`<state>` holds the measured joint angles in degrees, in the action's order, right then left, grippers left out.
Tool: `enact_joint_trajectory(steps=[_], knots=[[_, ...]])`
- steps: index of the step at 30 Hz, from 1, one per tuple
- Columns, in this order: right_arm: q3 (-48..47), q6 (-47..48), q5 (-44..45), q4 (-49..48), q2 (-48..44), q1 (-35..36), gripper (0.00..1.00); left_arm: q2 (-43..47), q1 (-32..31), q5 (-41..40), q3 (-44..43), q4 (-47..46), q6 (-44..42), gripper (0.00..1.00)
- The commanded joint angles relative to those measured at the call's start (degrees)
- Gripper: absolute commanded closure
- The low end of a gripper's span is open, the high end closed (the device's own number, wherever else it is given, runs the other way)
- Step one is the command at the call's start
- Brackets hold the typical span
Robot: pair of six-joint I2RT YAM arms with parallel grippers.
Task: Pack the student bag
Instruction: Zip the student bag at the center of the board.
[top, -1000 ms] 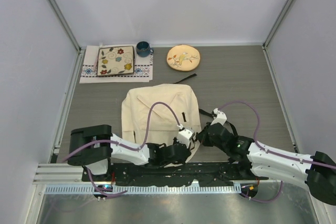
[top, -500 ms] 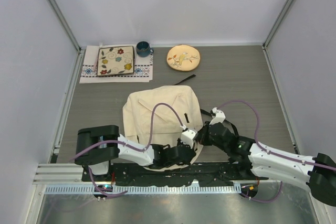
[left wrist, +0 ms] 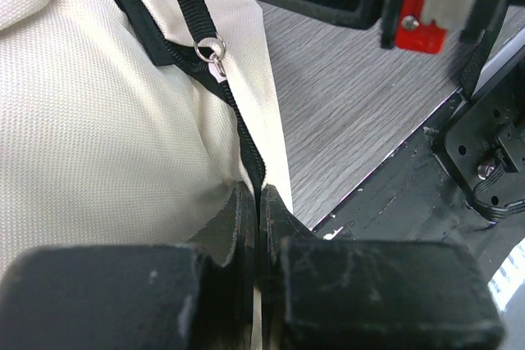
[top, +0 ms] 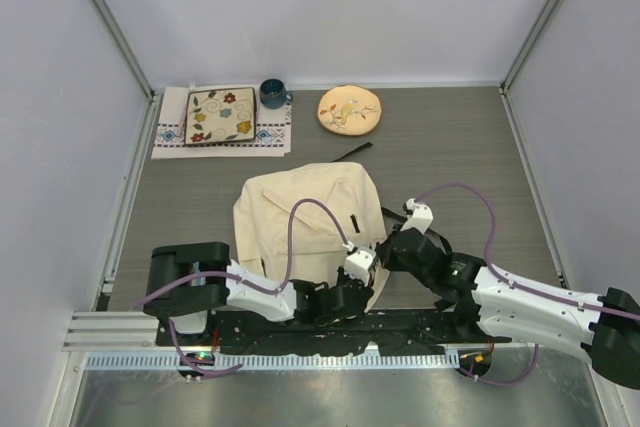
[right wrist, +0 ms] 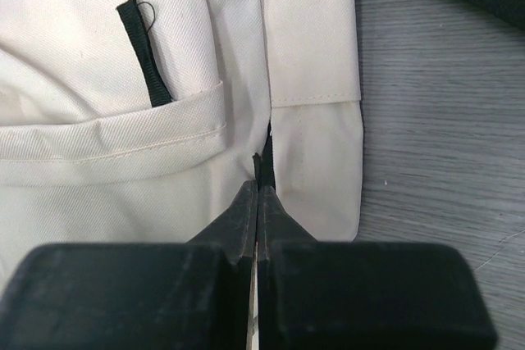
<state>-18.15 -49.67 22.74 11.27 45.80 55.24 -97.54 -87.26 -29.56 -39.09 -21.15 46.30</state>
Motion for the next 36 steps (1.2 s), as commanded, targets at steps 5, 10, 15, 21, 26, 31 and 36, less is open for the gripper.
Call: enact_joint_trajectory(steps=[5,10,15,21,26,31,36], knots=[[-7.3,-1.7,13.1,-7.0,2.5,-1.9,0.99,-1.1,-3.7,1.9,2.2,11.1,1.2,1.00],[-6.3,-3.4,12.9,-7.0,1.6,-3.6,0.99,0.4,-4.4,1.0,3.6,11.1,1.7,1.00],[-4.9,-5.5,12.2,-6.7,0.2,-4.4,0.99,4.5,-4.6,0.5,6.5,11.2,2.1,1.00],[0.1,-5.4,2.1,-7.2,-3.5,-4.1,0.99,13.9,-4.7,-5.5,13.0,16.6,8.8,1.00],[4.6,-4.3,-12.1,-9.5,-4.6,-2.9,0.99,23.5,-4.7,-10.9,13.3,25.8,8.4,1.00],[3.7,-3.9,-11.8,-5.8,-4.0,-2.6,0.60,26.0,-4.6,-10.3,10.7,26.4,3.8,1.00],[-1.6,-3.0,-4.2,-3.8,-7.2,-2.6,0.37,19.9,-4.6,-8.2,8.8,26.9,3.3,1.00]])
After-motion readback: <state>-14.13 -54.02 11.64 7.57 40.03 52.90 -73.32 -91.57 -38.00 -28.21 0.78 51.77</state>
